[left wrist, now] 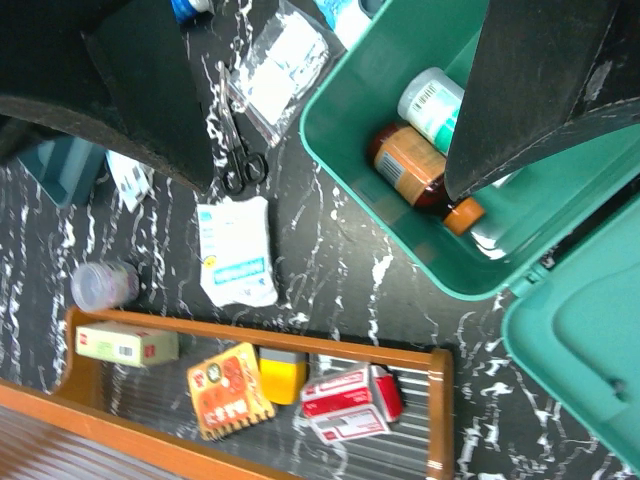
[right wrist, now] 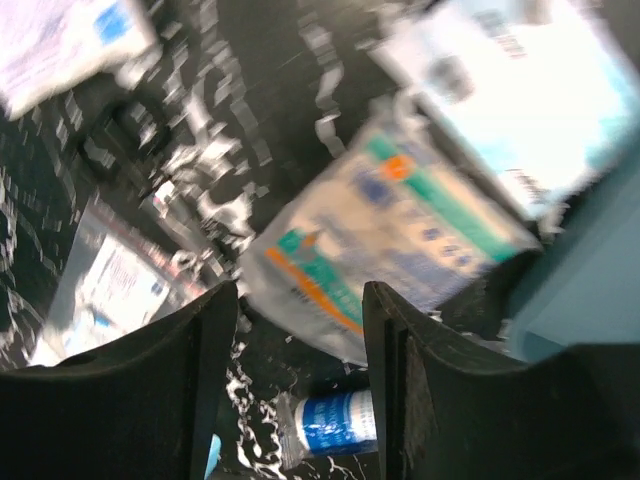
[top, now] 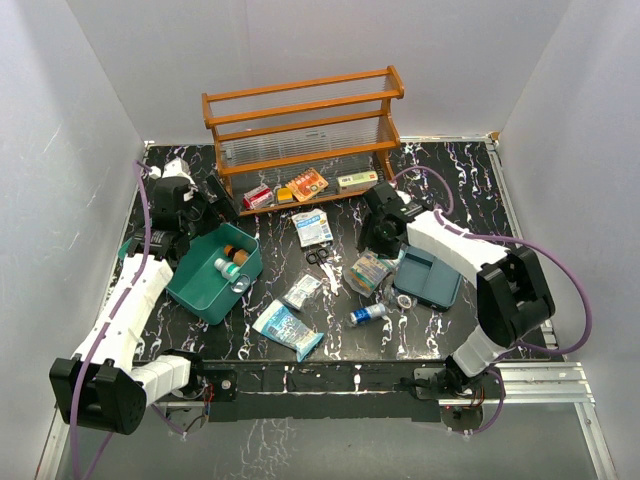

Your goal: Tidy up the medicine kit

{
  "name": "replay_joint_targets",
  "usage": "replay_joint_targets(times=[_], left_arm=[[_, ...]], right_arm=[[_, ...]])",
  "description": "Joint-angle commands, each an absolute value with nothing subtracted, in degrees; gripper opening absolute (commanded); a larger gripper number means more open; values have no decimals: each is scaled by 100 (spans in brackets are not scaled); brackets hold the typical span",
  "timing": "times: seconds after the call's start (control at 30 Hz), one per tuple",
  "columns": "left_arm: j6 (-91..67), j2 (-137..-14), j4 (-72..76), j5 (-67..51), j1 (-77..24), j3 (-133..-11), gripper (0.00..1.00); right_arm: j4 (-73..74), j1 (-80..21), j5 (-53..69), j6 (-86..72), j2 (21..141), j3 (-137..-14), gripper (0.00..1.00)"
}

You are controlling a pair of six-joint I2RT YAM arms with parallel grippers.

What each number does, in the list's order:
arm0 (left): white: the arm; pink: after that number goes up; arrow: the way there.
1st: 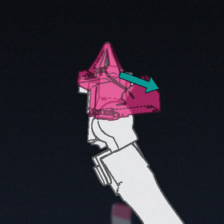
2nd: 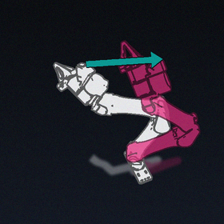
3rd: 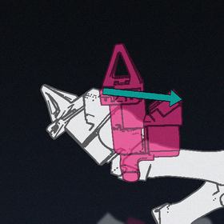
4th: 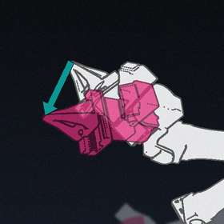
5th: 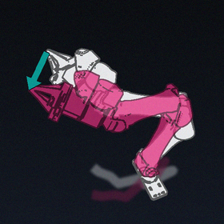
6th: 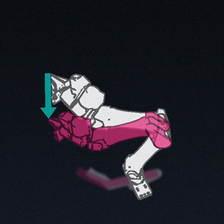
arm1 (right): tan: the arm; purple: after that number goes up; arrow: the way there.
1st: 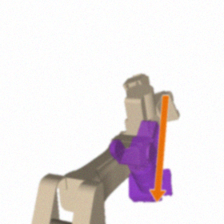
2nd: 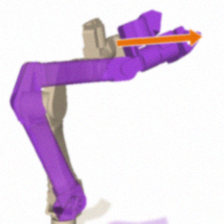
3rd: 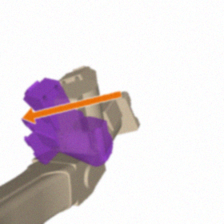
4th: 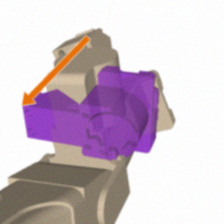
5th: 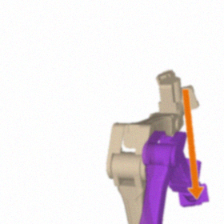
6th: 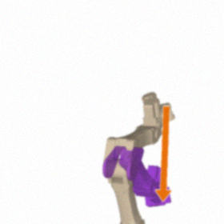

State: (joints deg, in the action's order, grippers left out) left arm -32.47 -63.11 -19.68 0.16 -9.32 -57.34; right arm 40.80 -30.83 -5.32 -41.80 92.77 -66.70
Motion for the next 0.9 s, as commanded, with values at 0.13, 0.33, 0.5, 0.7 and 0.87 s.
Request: replay_joint_targets(times=[0.13,0.33,0.5,0.7,0.87], left_arm=[[-3081,-6038,-2253,-446,-905,-6321,97],[-3227,-5998,-2244,-599,-901,-6459,97],[-3254,-5883,-2023,-923,-901,-6342,95],[-3339,-5919,-1975,-991,-903,-6363,95],[-3405,-5934,-1913,-1066,-898,-6301,95]], right_arm=[[3490,-5085,232,-2302,9624,-7145,53],[2625,-5726,925,-1957,9406,-6471,49],[2507,-6020,1016,-1636,9662,-6425,37],[2546,-6073,1166,-1396,9897,-6457,36],[2605,-6082,1031,-1384,10184,-6526,37]])
